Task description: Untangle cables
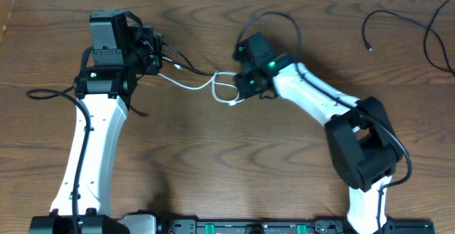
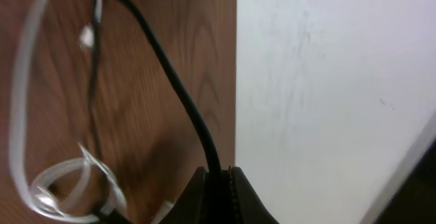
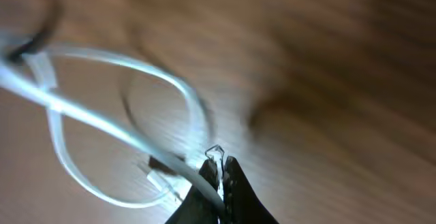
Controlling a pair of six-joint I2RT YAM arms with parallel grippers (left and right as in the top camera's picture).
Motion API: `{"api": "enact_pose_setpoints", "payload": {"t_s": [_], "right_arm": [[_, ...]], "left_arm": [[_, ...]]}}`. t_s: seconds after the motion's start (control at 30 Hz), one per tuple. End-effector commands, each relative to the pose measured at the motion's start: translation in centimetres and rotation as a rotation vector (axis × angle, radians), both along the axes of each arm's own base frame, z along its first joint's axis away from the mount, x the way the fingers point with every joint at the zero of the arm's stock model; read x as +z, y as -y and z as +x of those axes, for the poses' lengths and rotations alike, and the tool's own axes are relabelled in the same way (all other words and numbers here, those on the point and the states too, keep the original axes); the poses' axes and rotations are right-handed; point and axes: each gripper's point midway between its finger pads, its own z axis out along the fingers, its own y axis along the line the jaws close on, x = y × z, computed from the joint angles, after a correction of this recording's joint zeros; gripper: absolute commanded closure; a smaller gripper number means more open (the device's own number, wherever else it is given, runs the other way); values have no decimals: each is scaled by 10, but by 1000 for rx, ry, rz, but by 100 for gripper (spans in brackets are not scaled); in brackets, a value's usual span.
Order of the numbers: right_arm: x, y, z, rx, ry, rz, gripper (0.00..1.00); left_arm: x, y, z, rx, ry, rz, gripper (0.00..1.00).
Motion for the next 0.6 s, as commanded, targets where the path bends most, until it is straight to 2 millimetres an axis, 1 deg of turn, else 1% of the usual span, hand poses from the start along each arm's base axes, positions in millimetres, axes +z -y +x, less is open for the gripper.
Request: {"api": "enact_pose_setpoints", "payload": {"t_s": [0.0,0.03,0.07,0.1,0.13,0.17,0.2,0.23,0.27,0.3,0.4,0.43,0.47,0.5,0.57], "right_arm": [[36,79,35,-281,98,-130,99],[34,95,35,-323,86,-165,99],[32,117,34,-376,66,-210,99],[30,131,33,-414,54,-237,99],[28,163,32,-500,30,-292,99],[28,172,32,-524,23,-302,99],[27,191,31,-570,2,-312,99],[26,199,31,-595,-7,-313,99],[26,218,31,-646,-25,-313,99],[25,229,31,-676,-34,-314,99],[26,285,24,-800,-88,-320,99],[29,304,18,-844,-107,-324,99],[33,315,15,-870,-113,-315,99],[39,320,14,-878,-115,-280,99],[51,321,15,-832,-93,-247,99]], "left_arm": [[-2,-22,-2,73,-10,100,93],[-4,-27,-4,94,-24,118,93],[-6,-31,-5,111,-32,135,93],[-8,-35,-7,123,-40,155,93],[-9,-39,-8,140,-49,171,93],[-10,-42,-9,150,-54,186,93],[-10,-45,-9,157,-55,205,93],[-10,-46,-9,158,-55,210,93],[-11,-48,-10,163,-61,211,93],[-12,-52,-11,175,-68,218,93],[-14,-65,-14,182,-78,251,92],[-14,-70,-15,190,-82,255,93],[-14,-74,-15,197,-83,257,93],[-14,-76,-15,201,-84,257,92],[-14,-78,-16,206,-85,262,93]]}}
